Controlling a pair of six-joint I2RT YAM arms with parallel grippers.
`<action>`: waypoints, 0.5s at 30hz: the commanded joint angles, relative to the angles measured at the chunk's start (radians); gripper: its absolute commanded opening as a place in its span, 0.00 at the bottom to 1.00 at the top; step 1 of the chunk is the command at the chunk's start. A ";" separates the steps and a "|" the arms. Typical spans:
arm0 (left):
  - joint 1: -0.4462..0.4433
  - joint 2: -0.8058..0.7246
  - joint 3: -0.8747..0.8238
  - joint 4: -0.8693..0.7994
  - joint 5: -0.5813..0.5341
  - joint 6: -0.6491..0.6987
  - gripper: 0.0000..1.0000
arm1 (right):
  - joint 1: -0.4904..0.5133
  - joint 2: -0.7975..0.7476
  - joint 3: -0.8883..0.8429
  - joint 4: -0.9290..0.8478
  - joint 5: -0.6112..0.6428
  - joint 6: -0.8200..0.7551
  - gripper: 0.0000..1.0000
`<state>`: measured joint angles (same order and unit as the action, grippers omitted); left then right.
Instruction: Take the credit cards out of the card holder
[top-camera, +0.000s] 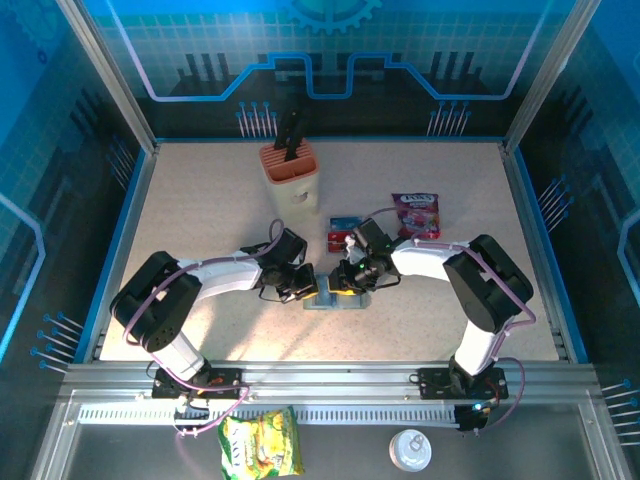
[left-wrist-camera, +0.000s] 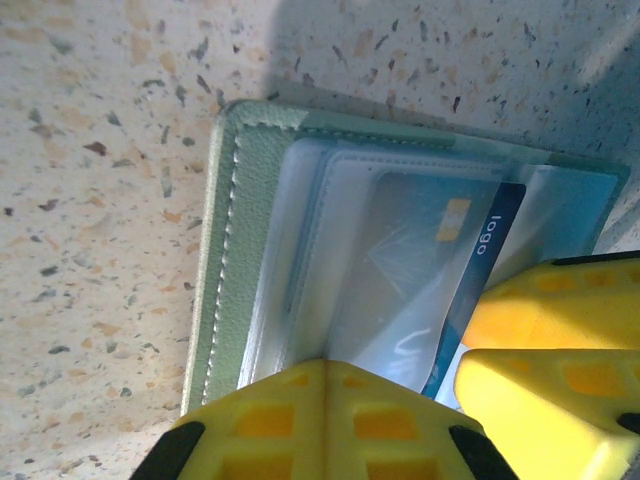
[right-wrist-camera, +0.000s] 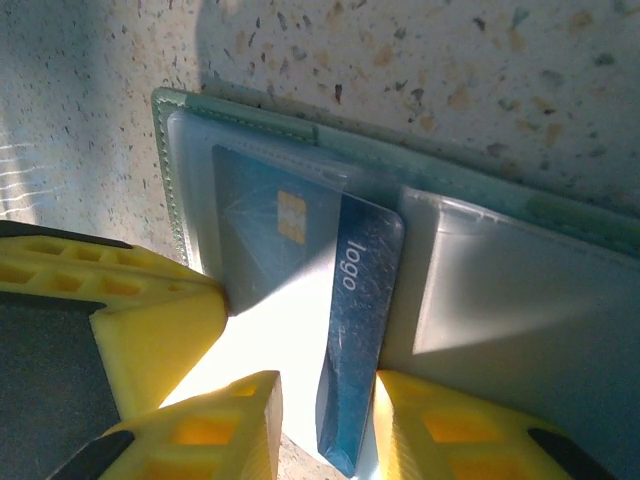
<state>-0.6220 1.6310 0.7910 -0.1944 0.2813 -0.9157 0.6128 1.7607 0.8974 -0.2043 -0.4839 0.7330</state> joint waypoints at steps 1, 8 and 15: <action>-0.004 0.010 -0.016 -0.030 -0.017 0.006 0.00 | -0.010 0.020 -0.012 0.028 -0.035 0.017 0.30; -0.005 0.007 -0.016 -0.030 -0.019 0.005 0.00 | -0.012 0.005 -0.043 0.075 -0.062 0.044 0.24; -0.004 0.000 -0.019 -0.034 -0.022 0.004 0.00 | -0.019 -0.014 -0.049 0.080 -0.065 0.048 0.15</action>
<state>-0.6220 1.6310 0.7902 -0.1947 0.2810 -0.9157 0.6044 1.7618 0.8619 -0.1410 -0.5171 0.7757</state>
